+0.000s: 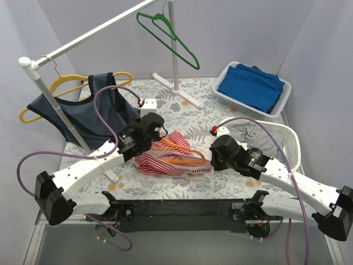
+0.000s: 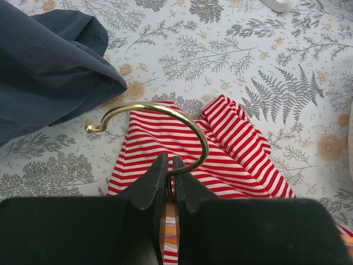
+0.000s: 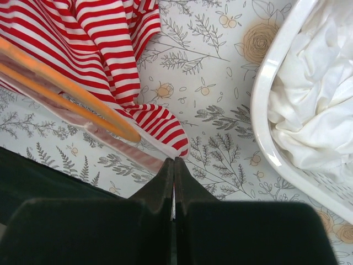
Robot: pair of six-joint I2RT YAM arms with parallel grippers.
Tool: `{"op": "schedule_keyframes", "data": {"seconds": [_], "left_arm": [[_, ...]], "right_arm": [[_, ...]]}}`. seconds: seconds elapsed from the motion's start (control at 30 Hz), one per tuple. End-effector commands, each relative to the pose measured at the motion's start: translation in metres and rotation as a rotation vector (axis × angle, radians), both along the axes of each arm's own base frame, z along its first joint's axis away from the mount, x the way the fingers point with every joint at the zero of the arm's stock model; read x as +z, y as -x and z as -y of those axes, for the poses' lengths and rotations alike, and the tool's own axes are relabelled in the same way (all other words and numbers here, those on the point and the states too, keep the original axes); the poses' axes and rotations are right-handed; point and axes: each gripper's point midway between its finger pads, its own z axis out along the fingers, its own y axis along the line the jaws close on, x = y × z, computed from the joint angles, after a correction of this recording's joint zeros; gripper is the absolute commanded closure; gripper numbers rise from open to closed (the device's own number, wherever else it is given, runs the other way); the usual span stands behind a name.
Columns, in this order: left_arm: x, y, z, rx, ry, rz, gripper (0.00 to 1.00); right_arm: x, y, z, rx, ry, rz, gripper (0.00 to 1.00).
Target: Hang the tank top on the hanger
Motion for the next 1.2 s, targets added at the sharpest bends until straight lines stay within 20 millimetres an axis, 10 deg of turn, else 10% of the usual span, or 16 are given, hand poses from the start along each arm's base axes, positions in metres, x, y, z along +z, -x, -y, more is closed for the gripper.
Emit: {"op": "schedule_keyframes", "data": {"seconds": [0.0,0.43,0.93,1.07,1.17], "left_arm": [[0.008,-0.001,-0.011,0.034,-0.016,0.052,1.0],[0.012,0.002,-0.007,0.017,-0.021,0.072,1.0],[0.031,0.0,0.015,0.036,-0.024,0.149,1.0],[0.05,-0.004,0.03,0.015,0.045,0.167,1.0],[0.106,-0.004,0.037,-0.008,0.11,0.247,1.0]], "right_arm": [[0.025,-0.017,0.002,-0.011,0.044,0.069,0.99],[0.063,-0.045,-0.02,0.025,0.079,0.137,0.99],[0.13,-0.066,-0.103,0.219,-0.084,0.153,0.99],[0.168,-0.078,-0.116,0.235,-0.122,0.215,0.99],[0.182,-0.091,-0.103,0.211,-0.091,0.235,0.96]]}}
